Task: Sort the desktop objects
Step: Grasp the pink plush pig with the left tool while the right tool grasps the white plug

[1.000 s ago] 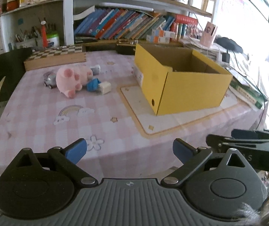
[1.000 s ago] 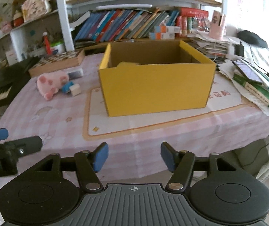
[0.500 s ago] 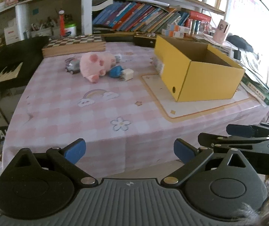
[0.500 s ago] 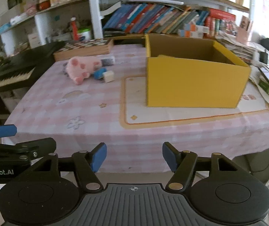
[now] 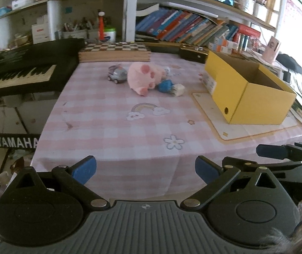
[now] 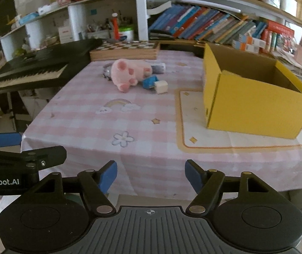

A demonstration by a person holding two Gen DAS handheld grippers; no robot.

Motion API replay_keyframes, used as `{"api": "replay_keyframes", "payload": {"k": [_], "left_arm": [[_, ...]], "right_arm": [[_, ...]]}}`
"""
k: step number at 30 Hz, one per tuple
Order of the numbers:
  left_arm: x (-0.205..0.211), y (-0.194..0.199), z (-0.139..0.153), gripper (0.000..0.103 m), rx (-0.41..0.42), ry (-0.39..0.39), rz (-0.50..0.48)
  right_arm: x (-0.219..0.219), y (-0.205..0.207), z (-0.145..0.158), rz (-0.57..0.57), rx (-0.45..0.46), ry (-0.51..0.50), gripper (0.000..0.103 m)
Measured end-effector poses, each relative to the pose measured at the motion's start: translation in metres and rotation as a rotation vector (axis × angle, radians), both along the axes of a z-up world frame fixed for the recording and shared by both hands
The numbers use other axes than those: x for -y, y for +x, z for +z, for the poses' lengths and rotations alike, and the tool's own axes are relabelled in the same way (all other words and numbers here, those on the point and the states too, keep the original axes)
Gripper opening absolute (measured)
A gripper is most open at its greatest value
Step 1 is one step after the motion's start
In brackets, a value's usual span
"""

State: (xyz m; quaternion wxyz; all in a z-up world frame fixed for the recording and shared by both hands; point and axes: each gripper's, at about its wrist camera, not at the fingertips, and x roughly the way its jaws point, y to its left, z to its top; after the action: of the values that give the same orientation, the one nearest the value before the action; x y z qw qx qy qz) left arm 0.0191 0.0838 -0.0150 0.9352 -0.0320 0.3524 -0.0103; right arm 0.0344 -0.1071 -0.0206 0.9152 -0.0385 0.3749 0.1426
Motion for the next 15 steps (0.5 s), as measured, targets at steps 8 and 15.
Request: {"api": "replay_keyframes", "payload": {"k": [8,15], "left_arm": [[-0.012,0.008,-0.002,0.100,0.000,-0.002,0.040],[-0.020,0.031,-0.004,0.100,-0.011,0.002,0.067]], "right_arm": [[-0.015,0.014,-0.001,0.039,0.002,0.001,0.073],[-0.024,0.039,-0.005,0.063,-0.004,0.008,0.073]]}}
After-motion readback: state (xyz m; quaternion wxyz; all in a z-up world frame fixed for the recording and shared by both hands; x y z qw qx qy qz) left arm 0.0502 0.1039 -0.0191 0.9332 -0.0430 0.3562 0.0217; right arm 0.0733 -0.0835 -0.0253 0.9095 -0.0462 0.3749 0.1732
